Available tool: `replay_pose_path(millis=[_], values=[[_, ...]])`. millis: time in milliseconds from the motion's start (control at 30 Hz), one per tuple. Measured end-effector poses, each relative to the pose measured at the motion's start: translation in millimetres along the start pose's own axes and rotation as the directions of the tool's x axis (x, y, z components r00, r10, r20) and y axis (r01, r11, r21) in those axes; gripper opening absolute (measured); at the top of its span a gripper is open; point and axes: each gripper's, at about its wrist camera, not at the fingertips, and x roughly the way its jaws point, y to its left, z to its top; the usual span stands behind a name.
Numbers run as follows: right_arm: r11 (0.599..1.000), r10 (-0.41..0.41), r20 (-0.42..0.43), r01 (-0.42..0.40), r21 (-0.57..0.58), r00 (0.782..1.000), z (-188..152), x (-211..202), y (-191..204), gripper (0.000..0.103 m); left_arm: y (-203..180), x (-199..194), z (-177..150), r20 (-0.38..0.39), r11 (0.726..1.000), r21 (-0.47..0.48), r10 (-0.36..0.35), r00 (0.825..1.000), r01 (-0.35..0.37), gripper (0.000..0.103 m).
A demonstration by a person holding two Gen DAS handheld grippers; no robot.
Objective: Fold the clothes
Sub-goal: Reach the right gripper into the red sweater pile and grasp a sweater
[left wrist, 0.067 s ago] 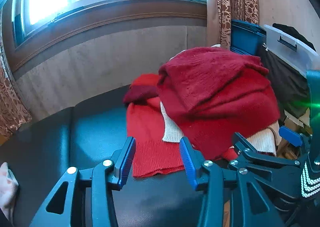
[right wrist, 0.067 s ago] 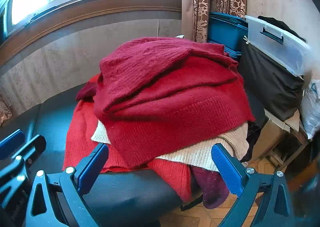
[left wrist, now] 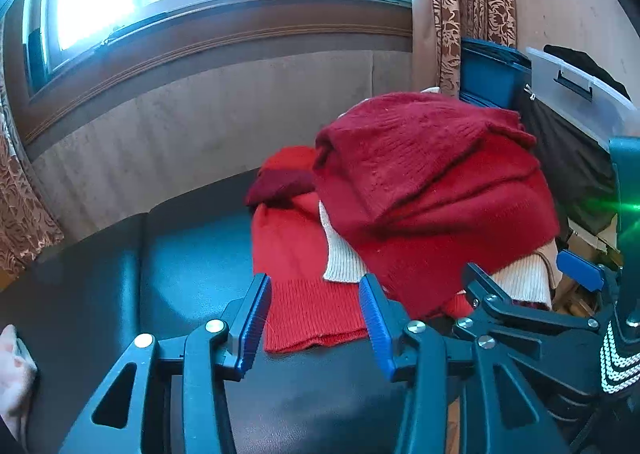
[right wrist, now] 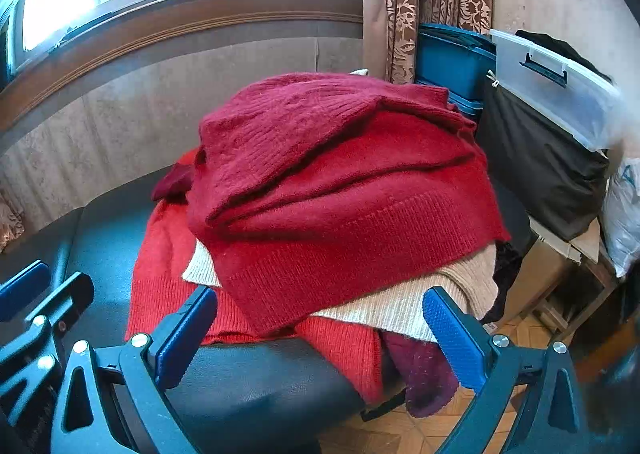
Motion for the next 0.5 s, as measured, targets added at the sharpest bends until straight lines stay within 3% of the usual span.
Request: replay_pose_path(millis=[200,500], values=[[1.000,0.006,-0.003,-0.006,-0.015,1.000,-6.3,6.3,-2.0,0.103,-2.4,4.7,-9.6,0.003,1.000,0.005,0.009,1.000,-0.009,0.046],[0.999,0.042,0.005,-0.042,-0.027,0.999,-17.3,14.2,-4.5,0.103,21.1,19.5,-26.4,-0.072,1.000,-0.021,0.021,0.997,-0.022,0.047]])
